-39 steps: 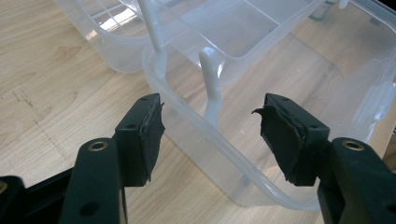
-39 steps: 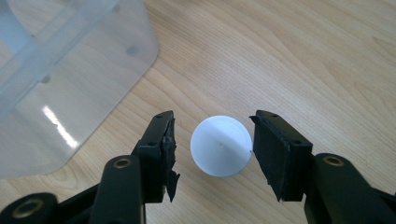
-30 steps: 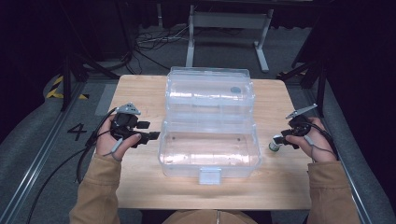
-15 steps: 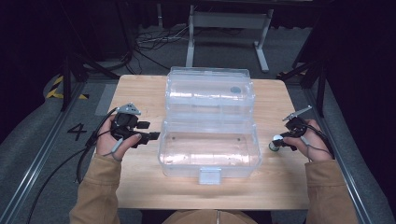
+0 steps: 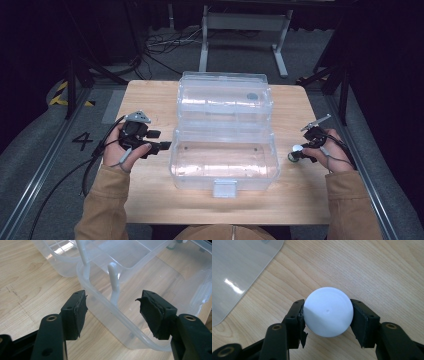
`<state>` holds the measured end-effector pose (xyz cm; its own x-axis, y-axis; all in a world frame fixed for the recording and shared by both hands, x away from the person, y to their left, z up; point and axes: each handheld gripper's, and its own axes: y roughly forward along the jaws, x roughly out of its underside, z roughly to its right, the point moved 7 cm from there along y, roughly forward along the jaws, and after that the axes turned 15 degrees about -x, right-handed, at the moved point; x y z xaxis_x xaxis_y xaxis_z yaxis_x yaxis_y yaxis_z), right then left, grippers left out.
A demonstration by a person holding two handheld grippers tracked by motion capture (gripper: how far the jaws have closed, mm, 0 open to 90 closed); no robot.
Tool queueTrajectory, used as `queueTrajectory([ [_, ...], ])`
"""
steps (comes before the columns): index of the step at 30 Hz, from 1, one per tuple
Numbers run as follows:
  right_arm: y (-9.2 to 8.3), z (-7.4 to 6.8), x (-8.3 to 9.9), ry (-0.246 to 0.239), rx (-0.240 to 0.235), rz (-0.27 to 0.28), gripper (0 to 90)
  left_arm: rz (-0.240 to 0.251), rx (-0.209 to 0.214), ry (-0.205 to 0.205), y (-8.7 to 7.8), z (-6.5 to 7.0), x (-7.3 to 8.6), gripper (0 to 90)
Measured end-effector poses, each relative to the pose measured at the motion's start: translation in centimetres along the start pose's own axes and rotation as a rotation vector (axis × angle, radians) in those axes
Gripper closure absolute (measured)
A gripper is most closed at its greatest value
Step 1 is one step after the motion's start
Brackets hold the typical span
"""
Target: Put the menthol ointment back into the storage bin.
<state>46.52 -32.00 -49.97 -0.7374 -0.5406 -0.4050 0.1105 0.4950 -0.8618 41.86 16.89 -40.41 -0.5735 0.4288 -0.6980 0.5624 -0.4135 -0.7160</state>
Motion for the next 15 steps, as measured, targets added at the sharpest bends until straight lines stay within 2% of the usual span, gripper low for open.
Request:
queueTrajectory([
  [15, -0.16, -0.20, 0.04, -0.002, 0.005, -0.012, 50.2, 0.000, -0.002, -0.002, -0.06, -0.15, 0.03, 38.6],
])
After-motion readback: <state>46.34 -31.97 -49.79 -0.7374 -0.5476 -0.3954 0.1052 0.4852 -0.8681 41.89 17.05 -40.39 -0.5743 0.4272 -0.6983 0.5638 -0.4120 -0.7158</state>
